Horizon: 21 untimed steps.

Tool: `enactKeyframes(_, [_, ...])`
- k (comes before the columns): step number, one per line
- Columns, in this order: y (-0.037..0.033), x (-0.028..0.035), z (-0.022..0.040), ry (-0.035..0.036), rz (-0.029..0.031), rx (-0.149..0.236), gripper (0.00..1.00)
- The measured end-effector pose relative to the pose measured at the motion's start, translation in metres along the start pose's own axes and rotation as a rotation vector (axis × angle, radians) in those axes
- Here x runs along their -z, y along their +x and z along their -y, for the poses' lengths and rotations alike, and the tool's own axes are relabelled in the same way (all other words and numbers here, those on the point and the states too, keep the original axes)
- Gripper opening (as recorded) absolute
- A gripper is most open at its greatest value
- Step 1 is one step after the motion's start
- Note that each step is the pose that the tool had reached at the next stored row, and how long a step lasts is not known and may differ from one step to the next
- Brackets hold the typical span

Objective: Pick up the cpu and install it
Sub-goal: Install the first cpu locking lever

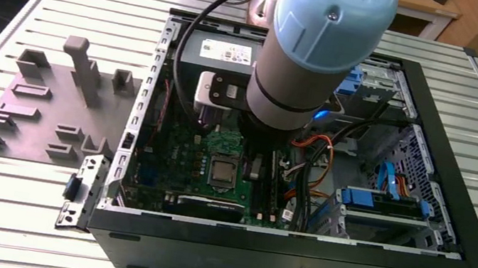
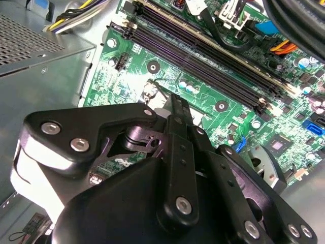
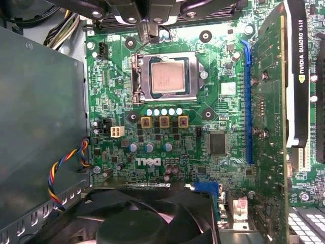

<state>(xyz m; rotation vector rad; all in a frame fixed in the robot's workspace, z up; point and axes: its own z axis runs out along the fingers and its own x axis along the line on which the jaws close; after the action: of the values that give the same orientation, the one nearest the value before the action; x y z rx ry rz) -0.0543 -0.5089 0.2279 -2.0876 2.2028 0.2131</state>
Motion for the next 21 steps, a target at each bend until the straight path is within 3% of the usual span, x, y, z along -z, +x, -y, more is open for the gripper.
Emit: enactKeyframes(21, [0.0132, -0.0046, 0.0009, 0.0, 0.0, 0.0, 0.11])
